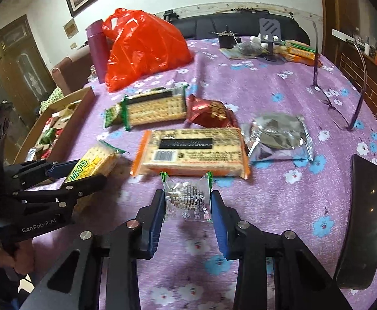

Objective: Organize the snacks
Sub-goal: 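Grasp the clear zip bag with the right gripper while the left holds the WEIDAN pack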

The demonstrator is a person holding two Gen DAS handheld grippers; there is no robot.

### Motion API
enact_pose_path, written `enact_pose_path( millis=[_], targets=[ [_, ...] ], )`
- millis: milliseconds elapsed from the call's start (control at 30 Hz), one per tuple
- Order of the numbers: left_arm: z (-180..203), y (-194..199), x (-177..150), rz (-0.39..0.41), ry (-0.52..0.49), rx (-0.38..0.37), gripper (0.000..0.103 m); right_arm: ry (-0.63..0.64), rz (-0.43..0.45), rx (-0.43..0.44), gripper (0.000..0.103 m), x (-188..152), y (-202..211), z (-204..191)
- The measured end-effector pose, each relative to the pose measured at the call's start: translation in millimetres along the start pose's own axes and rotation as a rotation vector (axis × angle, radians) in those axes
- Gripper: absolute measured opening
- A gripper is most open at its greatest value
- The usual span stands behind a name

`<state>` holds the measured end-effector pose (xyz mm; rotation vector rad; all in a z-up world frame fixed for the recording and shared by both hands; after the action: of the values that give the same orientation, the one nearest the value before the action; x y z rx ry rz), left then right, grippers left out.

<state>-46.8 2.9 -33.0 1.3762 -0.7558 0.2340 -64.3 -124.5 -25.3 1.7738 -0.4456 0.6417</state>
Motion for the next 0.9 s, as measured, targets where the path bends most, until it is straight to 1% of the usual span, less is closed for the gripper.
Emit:
enact_pose_path(
  millis=[233,400,700,900],
  targets=[
    [-11.5,13.4,7.2,0.062,-0.008,0.059,0.046,-0.002,0.012,0.046,0.038,5.2,-0.3,-16.7],
    [-23.1,25.3,12.6,0.113,-0.015,0.109,0.046,0.016,0.019,0.057,0.039,10.1,0.0,-28.9],
    [-48.4,38.0,12.7,0.148,0.023,0.131,0.046,0.048,0.014,0.064,0.039,17.4,-5.5,-52.0],
    [-74.8,49.0,11.1,0.172,0.073,0.138,0.046,0.084,0.013,0.082,0.039,26.2,-8.6,-78.6]
  ],
)
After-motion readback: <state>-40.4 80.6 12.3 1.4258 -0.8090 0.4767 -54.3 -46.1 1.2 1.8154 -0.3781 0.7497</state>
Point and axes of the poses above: each gripper's, at about its wrist camera, not at the fingertips, and y roughly against the way its jaws point, z to its right, x to its top, the point moved 9 cm from there along -y, roughly the way its jaws point, and after that the axes turned 2 degrees about x, right-handed, at the moved point
